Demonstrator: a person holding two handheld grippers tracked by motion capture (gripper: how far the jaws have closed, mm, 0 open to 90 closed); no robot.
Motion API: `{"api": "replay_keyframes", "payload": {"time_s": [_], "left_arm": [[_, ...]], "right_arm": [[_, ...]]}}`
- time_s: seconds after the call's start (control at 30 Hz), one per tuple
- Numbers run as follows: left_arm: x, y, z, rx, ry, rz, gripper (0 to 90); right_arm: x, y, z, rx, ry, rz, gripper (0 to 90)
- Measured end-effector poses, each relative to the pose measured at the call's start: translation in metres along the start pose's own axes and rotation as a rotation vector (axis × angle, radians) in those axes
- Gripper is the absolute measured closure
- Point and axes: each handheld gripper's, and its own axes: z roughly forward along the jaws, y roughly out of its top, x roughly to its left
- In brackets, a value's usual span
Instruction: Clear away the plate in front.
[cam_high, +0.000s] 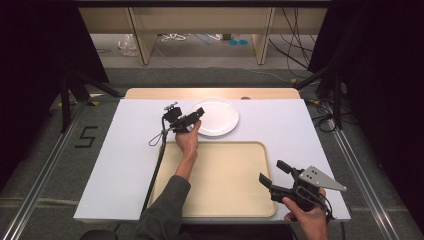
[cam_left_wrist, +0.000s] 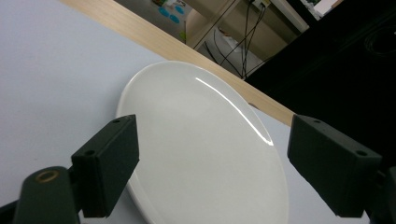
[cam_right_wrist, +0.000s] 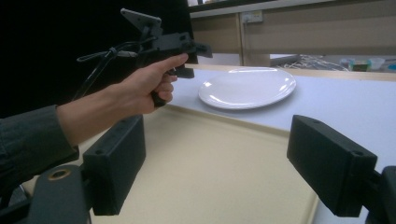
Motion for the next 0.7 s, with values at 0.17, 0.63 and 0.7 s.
{"api": "replay_keyframes", "payload": {"time_s": [0.17,0.63,0.7], "left_arm": [[0.004,-0.004,0.006,-0.003,0.033,-0.029,15.8],[0.008,-0.011,0.016,-0.012,0.088,-0.047,15.9],[0.008,-0.012,0.018,-0.009,0.091,-0.062,15.9]], "right_arm": [[0.0,0.0,0.0,-0.002,0.006,0.005,20.7],[0.0,0.0,0.001,-0.009,0.01,-0.005,21.2],[0.0,0.0,0.001,-0.012,0.012,-0.006,21.3]]}}
